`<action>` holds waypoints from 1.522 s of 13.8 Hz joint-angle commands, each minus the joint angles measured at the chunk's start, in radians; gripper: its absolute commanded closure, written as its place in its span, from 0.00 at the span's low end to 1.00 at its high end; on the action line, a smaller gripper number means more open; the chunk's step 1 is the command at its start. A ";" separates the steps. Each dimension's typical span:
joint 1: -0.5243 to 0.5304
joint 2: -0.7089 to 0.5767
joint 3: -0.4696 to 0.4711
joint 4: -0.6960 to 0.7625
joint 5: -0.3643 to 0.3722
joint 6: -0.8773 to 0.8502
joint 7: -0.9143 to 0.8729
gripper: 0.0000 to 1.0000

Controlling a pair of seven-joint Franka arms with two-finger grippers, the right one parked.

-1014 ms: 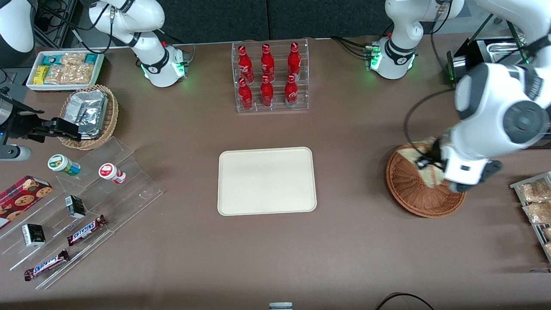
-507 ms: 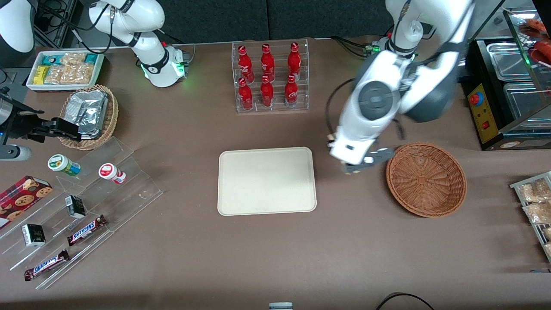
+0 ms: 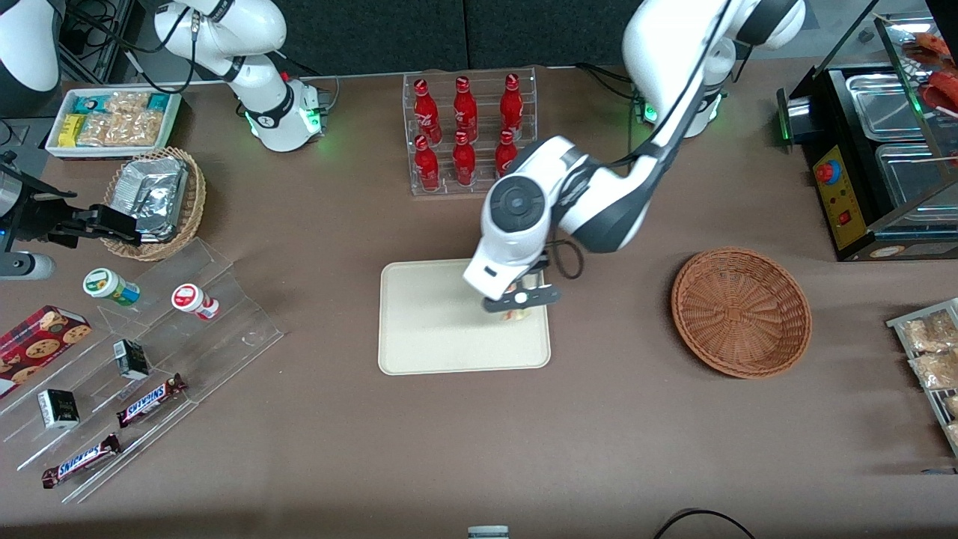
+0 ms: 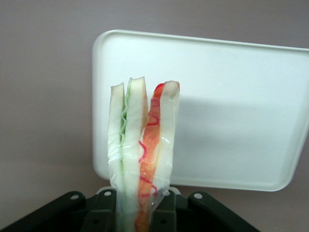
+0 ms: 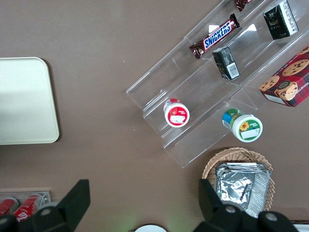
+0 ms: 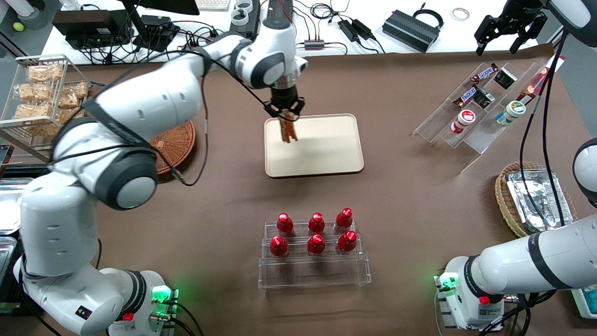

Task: Place sandwich from basket to tray
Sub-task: 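Carry the sandwich with the left gripper over the cream tray and lower it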

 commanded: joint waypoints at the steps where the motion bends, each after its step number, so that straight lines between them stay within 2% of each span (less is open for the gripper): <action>1: -0.030 0.096 0.008 0.096 -0.002 0.068 0.074 0.93; 8: -0.073 0.260 -0.013 0.099 0.015 0.268 0.133 0.90; 13: -0.080 0.289 -0.012 0.091 0.024 0.314 0.041 0.88; 14: -0.080 0.286 -0.012 0.089 0.026 0.323 0.033 0.69; 16: -0.077 0.257 -0.012 0.089 0.026 0.313 0.013 0.10; 17: -0.074 0.234 -0.012 0.086 0.027 0.278 -0.007 0.01; 21: 0.008 0.102 -0.018 0.074 0.004 0.031 0.018 0.01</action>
